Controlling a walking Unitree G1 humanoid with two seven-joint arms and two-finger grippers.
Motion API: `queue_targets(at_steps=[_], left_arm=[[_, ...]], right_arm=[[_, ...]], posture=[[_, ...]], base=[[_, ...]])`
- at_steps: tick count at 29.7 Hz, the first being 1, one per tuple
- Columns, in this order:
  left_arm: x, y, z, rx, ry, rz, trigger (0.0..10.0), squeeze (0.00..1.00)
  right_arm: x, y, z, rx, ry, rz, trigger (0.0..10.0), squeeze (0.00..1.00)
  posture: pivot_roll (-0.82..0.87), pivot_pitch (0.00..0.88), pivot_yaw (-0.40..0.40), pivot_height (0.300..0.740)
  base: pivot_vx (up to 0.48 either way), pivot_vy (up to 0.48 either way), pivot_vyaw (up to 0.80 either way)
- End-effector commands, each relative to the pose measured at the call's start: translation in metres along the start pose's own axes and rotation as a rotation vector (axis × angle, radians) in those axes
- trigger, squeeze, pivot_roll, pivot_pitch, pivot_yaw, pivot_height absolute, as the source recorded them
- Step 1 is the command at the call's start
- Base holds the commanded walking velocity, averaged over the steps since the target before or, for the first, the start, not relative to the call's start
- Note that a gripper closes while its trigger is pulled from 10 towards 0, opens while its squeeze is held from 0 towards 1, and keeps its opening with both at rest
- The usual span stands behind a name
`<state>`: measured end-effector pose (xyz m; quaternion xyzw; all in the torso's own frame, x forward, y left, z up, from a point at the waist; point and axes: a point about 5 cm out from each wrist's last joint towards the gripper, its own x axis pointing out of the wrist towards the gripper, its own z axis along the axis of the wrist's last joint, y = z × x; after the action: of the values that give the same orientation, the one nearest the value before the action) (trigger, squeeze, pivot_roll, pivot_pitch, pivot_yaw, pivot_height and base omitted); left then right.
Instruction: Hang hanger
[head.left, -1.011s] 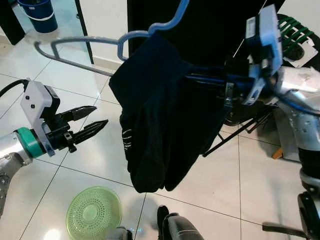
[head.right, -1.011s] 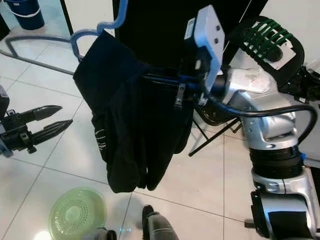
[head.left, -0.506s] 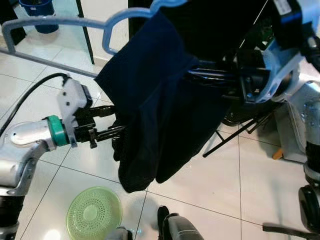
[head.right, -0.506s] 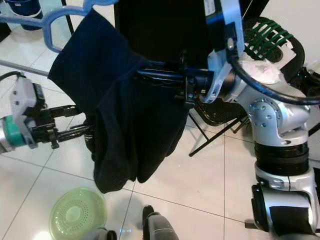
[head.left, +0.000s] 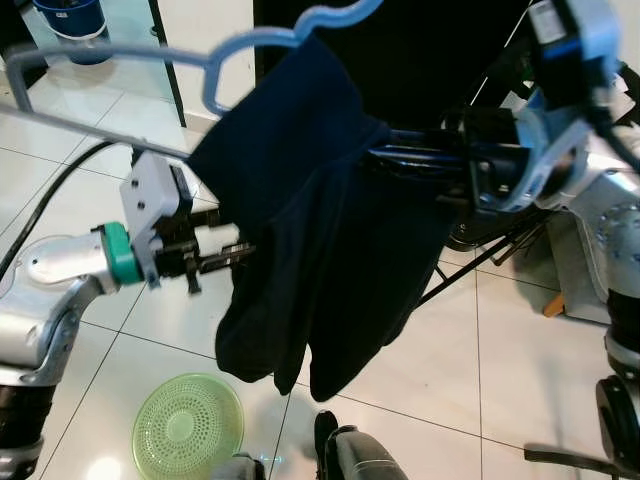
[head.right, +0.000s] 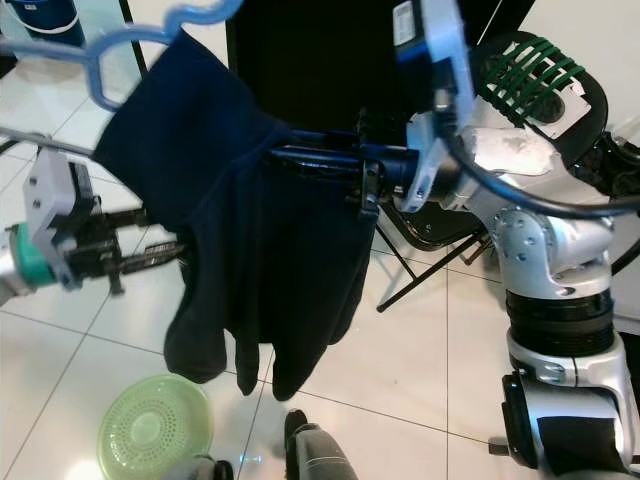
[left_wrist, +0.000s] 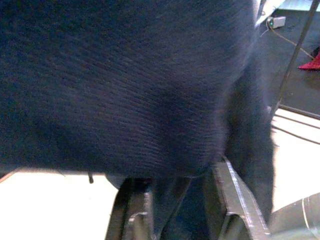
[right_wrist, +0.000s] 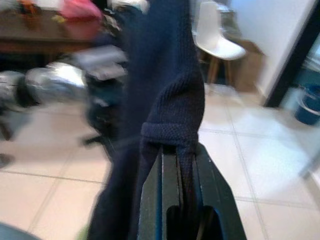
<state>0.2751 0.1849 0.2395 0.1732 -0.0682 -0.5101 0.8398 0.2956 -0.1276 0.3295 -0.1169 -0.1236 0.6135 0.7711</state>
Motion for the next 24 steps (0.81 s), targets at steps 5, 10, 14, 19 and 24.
queue_targets(at_steps=[5, 10, 14, 19, 24], left_arm=[[-0.006, -0.006, 0.004, 0.005, -0.017, -0.026, 0.0, 0.00], [-0.009, -0.006, 0.003, 0.002, -0.005, -0.006, 0.0, 0.00], [-0.012, -0.007, -0.001, -0.011, 0.011, 0.005, 0.0, 0.00], [-0.012, -0.010, -0.012, 0.005, 0.063, 0.019, 0.0, 0.00], [-0.015, -0.009, -0.017, 0.043, 0.112, 0.041, 0.0, 0.00]], right_arm=[[-0.004, -0.014, -0.010, -0.022, 0.047, -0.114, 10.0, 0.00], [-0.007, -0.018, -0.017, -0.024, 0.075, -0.145, 10.0, 0.00], [-0.010, -0.021, -0.021, -0.015, 0.087, -0.169, 10.0, 0.00], [-0.010, -0.020, -0.020, -0.019, 0.079, -0.165, 10.0, 0.00], [-0.012, -0.022, -0.022, -0.043, 0.101, -0.179, 10.0, 0.00]], posture=[[-0.05, 0.109, -0.015, 0.740], [-0.05, 0.108, -0.013, 0.740], [-0.05, 0.109, -0.014, 0.740], [-0.05, 0.111, -0.008, 0.740], [-0.05, 0.111, -0.002, 0.740]], base=[[0.000, 0.000, 0.00], [0.000, 0.000, 0.00], [0.000, 0.000, 0.00], [0.000, 0.000, 0.00], [0.000, 0.000, 0.00]])
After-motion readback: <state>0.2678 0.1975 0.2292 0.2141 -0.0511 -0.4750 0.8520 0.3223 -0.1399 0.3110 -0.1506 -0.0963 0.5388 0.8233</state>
